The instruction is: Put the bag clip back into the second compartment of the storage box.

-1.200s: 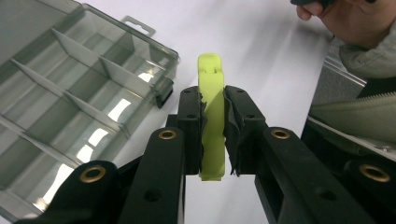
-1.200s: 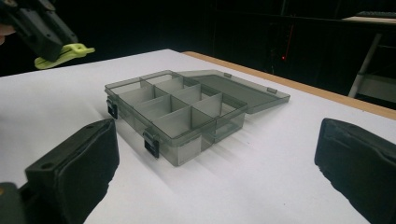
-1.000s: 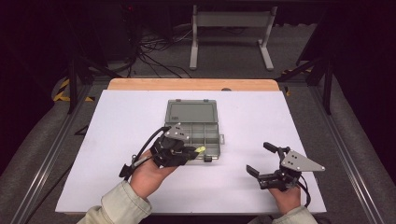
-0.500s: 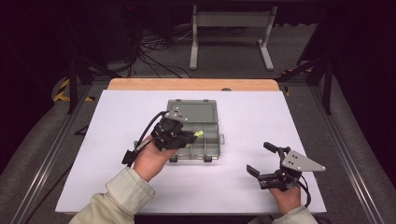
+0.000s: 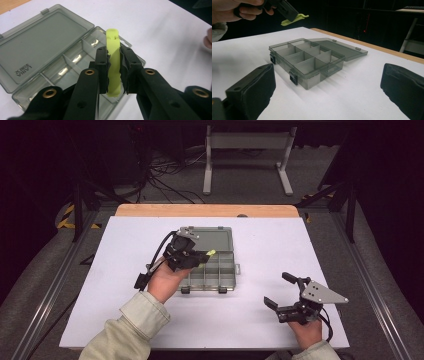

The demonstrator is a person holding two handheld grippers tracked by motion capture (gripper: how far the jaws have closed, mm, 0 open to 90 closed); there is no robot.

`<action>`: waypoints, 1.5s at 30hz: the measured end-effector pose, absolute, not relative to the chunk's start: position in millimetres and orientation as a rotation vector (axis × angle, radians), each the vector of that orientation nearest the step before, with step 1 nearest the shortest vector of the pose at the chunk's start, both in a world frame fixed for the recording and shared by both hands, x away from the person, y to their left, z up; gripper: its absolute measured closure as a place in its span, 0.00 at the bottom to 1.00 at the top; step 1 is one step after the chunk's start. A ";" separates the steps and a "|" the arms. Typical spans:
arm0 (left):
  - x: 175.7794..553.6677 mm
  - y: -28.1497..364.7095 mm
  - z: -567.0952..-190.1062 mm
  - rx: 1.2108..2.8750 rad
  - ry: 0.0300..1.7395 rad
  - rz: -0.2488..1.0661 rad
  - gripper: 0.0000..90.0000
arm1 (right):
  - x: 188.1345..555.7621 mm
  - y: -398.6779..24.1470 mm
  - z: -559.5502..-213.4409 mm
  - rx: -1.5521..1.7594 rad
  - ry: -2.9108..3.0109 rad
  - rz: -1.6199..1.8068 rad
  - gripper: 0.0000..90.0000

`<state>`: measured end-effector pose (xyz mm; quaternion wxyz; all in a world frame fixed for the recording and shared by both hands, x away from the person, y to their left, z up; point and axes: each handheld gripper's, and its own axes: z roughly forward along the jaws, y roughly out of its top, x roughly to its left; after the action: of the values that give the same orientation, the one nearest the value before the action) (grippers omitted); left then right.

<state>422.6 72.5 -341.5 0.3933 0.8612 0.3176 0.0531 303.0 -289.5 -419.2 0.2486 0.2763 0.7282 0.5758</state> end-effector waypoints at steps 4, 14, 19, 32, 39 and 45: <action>434.1 72.4 -347.7 2.176 0.845 0.150 0.86 | 303.2 -290.0 -419.2 0.754 1.984 1.571 0.01; 455.5 74.3 -363.0 2.146 0.924 0.158 0.86 | 303.6 -289.8 -419.6 0.752 1.987 1.577 0.01; 461.6 74.5 -367.3 2.146 0.945 0.181 0.86 | 304.2 -290.1 -420.0 0.752 1.989 1.578 0.00; 463.6 72.2 -376.3 2.194 0.960 0.187 0.86 | 303.7 -290.5 -419.8 0.755 1.989 1.579 0.00; 467.8 73.8 -385.9 2.218 0.995 0.163 0.86 | 303.8 -290.4 -420.1 0.756 1.990 1.579 0.00; 471.5 73.1 -392.2 2.243 1.014 0.135 0.86 | 303.9 -290.6 -420.3 0.762 1.991 1.579 0.00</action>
<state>471.5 73.1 -392.2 0.3318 0.8582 0.3881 0.0517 303.9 -290.6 -420.3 0.2422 0.2786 0.7281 0.5775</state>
